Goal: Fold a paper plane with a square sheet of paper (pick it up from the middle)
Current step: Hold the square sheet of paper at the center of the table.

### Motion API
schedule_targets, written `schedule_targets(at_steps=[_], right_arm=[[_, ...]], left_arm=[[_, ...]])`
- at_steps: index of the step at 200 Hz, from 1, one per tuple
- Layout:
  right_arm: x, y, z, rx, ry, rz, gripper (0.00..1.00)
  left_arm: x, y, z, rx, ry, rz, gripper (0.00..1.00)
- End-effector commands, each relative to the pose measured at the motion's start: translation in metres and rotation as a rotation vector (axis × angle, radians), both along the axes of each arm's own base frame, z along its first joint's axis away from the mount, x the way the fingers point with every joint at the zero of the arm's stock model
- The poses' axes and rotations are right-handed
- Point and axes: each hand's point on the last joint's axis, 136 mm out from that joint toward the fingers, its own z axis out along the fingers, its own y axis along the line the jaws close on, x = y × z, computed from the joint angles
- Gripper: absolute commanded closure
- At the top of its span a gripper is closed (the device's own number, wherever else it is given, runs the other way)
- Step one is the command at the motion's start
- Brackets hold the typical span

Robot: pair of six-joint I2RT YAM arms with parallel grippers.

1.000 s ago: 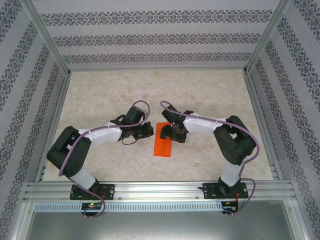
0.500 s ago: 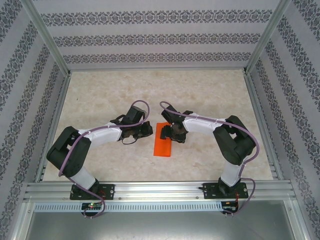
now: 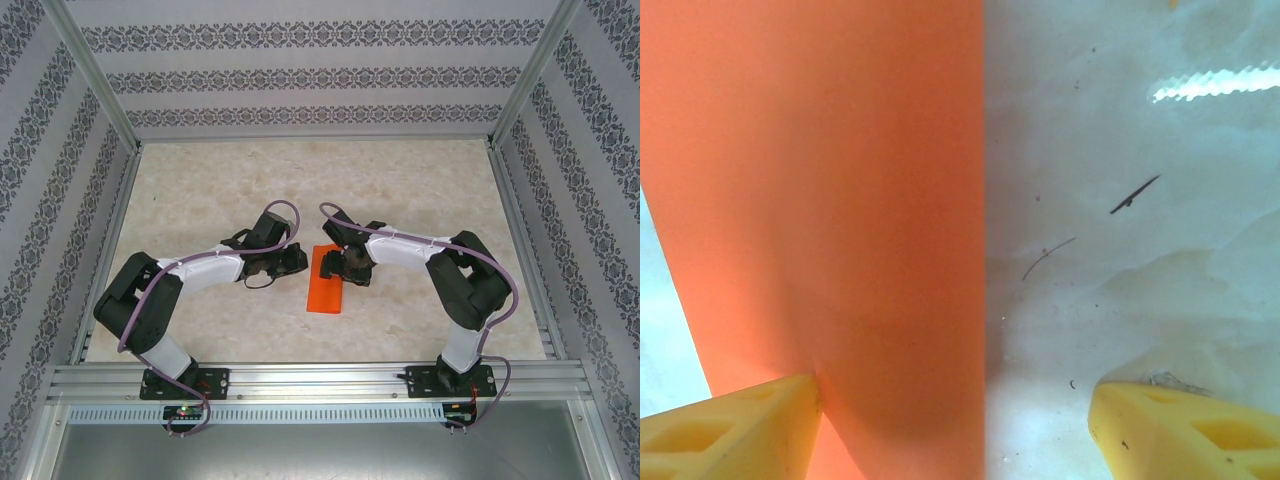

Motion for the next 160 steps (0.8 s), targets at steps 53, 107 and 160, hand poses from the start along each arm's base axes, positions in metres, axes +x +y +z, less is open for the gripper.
schedule_targets(at_steps=[53, 107, 160], right_arm=[[-0.018, -0.017, -0.026, -0.022, 0.053, -0.005, 0.26], [-0.020, -0.012, -0.036, -0.022, 0.078, 0.023, 0.24], [-0.023, -0.015, -0.043, -0.083, 0.101, 0.033, 0.23]], left_arm=[[0.007, 0.027, 0.016, 0.112, -0.078, 0.112, 0.86], [0.006, 0.024, 0.017, 0.096, -0.080, 0.099, 0.85], [0.004, 0.014, 0.018, 0.058, -0.072, 0.059, 0.85]])
